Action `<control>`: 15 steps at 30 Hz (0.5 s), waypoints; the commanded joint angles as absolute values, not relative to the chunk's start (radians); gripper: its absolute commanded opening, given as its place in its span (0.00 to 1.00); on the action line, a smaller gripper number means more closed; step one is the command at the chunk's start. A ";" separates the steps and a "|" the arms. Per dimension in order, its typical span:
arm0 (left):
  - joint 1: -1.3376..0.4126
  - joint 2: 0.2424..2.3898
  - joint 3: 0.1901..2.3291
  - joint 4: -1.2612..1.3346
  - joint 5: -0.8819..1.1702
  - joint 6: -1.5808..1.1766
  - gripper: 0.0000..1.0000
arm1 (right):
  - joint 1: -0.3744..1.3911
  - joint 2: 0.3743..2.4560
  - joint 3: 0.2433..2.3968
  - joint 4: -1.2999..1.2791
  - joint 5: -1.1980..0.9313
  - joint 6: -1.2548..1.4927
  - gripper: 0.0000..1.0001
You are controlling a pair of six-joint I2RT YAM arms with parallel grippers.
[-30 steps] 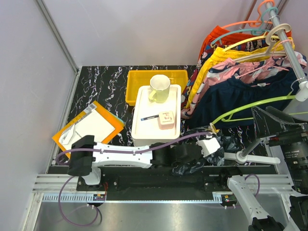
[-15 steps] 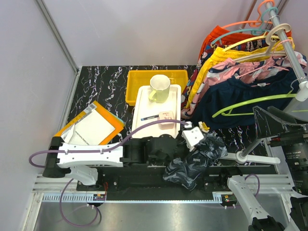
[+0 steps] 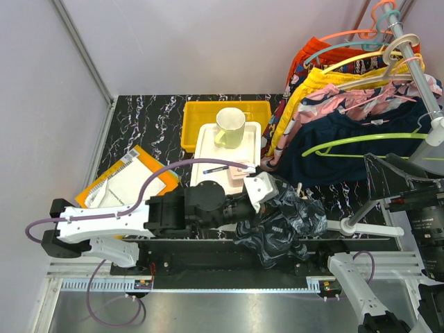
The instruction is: Remove the shorts from the hanger
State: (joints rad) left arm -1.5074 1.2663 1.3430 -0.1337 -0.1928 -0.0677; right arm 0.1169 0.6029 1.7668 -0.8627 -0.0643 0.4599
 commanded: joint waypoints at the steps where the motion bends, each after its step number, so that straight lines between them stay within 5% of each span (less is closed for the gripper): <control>1: -1.511 1.210 1.463 -0.051 -0.123 -0.034 0.00 | 0.121 0.609 1.786 -0.851 -0.057 0.459 0.77; 15: -1.508 1.264 1.745 -0.100 -0.011 0.026 0.00 | 0.123 0.614 1.850 -0.862 -0.040 0.448 0.77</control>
State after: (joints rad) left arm -1.5074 1.2598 1.6466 -0.1612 -0.0437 -0.0189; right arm 0.1173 0.6029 1.8198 -0.8677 -0.0616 0.4595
